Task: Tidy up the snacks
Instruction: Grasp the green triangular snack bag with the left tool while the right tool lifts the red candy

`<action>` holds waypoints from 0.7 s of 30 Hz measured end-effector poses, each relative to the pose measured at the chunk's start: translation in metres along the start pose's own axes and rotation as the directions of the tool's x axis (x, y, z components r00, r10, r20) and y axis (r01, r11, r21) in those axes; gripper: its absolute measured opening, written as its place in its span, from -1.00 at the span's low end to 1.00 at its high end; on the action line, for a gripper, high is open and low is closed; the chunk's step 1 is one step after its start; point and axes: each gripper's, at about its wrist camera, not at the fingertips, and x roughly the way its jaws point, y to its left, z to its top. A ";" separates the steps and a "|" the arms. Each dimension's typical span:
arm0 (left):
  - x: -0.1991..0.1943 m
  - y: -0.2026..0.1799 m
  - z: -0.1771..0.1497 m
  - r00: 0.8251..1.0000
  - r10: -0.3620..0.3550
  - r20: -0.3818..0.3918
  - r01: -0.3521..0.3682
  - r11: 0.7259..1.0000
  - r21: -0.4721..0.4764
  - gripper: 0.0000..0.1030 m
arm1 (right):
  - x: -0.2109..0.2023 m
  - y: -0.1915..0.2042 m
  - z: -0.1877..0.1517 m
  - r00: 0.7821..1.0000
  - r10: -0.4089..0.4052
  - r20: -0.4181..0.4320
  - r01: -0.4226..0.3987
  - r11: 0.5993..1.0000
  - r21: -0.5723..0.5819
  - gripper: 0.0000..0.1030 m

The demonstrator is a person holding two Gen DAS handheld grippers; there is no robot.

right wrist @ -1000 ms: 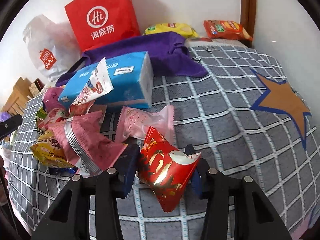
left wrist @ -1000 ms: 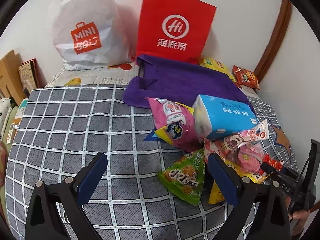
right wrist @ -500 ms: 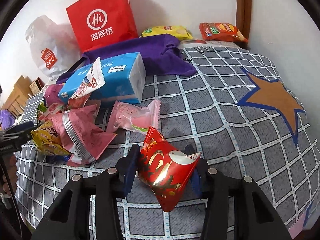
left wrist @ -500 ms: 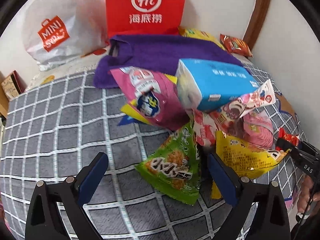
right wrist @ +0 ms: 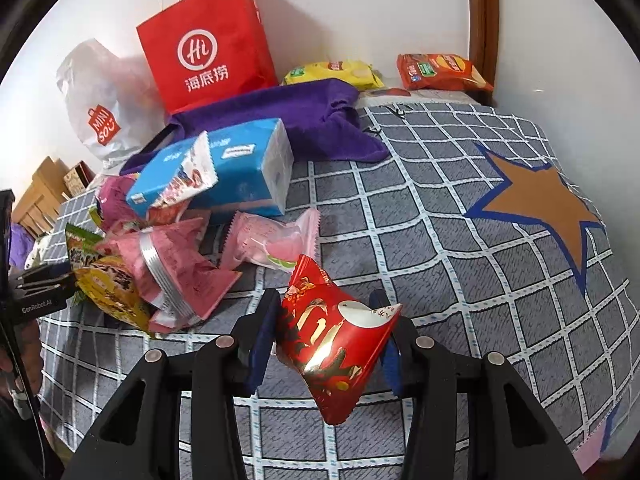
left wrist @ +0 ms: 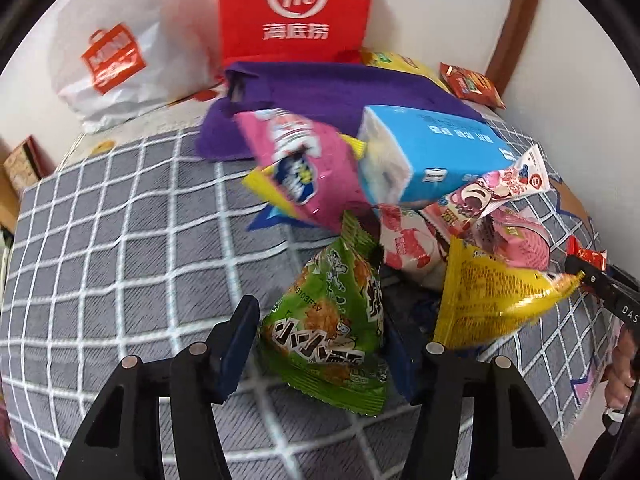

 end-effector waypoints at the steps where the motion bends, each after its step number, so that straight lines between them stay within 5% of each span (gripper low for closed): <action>1: -0.004 0.004 -0.002 1.000 -0.006 0.001 0.006 1.000 -0.017 0.11 | -0.001 0.002 0.001 1.000 0.006 0.001 -0.006 1.000 0.001 -0.11; 11: -0.040 0.005 -0.009 0.999 -0.024 0.041 0.027 0.998 -0.059 0.11 | -0.025 0.022 0.012 0.997 0.054 0.049 -0.055 0.998 0.009 -0.11; 21: -0.071 -0.016 0.022 0.989 -0.116 0.086 0.118 0.993 -0.019 0.11 | -0.042 0.041 0.036 0.996 0.058 0.062 -0.055 0.997 -0.047 -0.11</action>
